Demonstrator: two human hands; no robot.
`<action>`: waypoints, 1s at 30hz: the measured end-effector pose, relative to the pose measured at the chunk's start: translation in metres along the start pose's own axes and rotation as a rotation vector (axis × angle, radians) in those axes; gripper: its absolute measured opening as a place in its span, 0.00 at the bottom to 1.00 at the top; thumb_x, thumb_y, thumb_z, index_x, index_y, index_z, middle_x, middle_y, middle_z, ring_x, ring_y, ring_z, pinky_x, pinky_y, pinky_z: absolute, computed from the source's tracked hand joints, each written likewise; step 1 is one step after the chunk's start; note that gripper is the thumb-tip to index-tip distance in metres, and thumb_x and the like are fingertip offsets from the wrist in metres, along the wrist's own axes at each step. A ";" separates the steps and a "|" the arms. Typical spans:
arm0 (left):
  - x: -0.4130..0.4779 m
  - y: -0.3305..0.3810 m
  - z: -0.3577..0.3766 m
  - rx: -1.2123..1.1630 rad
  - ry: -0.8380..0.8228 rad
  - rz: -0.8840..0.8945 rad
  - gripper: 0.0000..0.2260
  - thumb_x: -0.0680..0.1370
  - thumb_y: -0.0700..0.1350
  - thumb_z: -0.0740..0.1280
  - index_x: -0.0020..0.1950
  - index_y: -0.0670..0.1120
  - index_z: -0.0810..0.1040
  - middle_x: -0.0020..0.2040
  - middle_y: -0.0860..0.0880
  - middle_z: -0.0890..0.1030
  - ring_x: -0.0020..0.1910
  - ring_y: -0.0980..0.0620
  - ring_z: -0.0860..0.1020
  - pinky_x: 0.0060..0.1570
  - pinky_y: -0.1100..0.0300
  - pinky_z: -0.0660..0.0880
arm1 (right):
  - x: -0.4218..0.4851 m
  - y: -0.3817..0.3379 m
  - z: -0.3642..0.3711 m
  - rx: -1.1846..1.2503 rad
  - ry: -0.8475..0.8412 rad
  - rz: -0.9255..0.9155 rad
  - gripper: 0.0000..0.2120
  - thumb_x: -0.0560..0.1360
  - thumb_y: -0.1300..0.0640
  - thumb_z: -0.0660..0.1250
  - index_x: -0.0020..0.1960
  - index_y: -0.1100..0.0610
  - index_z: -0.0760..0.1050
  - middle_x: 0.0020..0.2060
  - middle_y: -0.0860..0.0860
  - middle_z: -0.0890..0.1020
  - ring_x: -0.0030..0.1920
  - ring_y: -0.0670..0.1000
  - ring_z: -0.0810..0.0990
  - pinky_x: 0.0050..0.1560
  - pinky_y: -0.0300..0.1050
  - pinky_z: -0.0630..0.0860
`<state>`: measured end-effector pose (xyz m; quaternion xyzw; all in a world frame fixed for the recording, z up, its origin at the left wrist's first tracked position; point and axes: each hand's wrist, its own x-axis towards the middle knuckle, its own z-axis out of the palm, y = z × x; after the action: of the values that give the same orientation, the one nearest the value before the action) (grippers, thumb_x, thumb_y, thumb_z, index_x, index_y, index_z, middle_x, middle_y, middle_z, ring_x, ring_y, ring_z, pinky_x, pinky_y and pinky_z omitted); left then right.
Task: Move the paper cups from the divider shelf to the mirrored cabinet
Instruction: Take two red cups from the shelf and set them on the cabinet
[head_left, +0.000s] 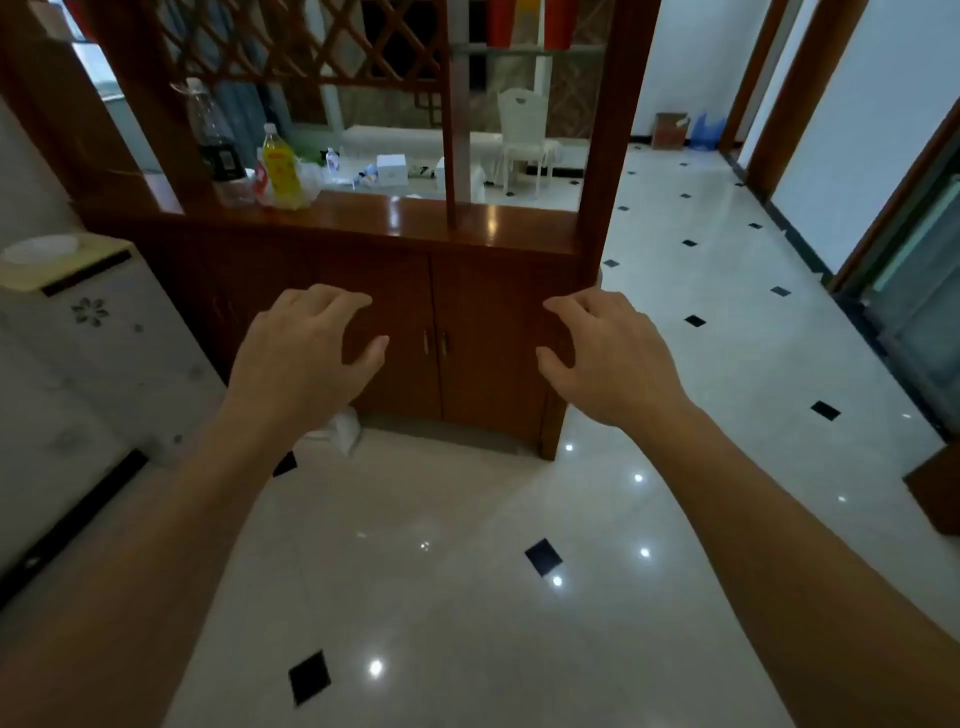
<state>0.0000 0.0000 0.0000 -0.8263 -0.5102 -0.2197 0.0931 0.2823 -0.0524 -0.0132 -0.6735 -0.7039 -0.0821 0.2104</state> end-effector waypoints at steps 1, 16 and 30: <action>0.003 0.001 0.004 -0.010 -0.004 -0.004 0.23 0.77 0.57 0.61 0.67 0.46 0.74 0.62 0.43 0.78 0.60 0.41 0.75 0.54 0.43 0.75 | 0.002 0.001 0.004 0.002 -0.003 -0.006 0.25 0.76 0.43 0.61 0.70 0.52 0.68 0.64 0.52 0.74 0.65 0.54 0.70 0.61 0.54 0.71; 0.113 -0.045 0.078 -0.045 -0.009 -0.012 0.23 0.77 0.58 0.61 0.67 0.48 0.73 0.63 0.45 0.77 0.62 0.44 0.73 0.56 0.47 0.73 | 0.119 0.030 0.066 -0.026 0.013 0.005 0.25 0.75 0.43 0.61 0.69 0.52 0.69 0.63 0.52 0.75 0.63 0.54 0.71 0.58 0.52 0.72; 0.309 -0.115 0.157 -0.095 -0.028 0.066 0.22 0.77 0.58 0.62 0.67 0.47 0.74 0.62 0.46 0.77 0.61 0.45 0.73 0.55 0.49 0.73 | 0.307 0.059 0.131 -0.065 0.026 0.093 0.24 0.75 0.43 0.62 0.68 0.52 0.70 0.62 0.51 0.75 0.63 0.53 0.71 0.59 0.51 0.72</action>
<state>0.0587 0.3602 -0.0060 -0.8491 -0.4729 -0.2289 0.0539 0.3150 0.2850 -0.0161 -0.7108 -0.6659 -0.1039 0.2014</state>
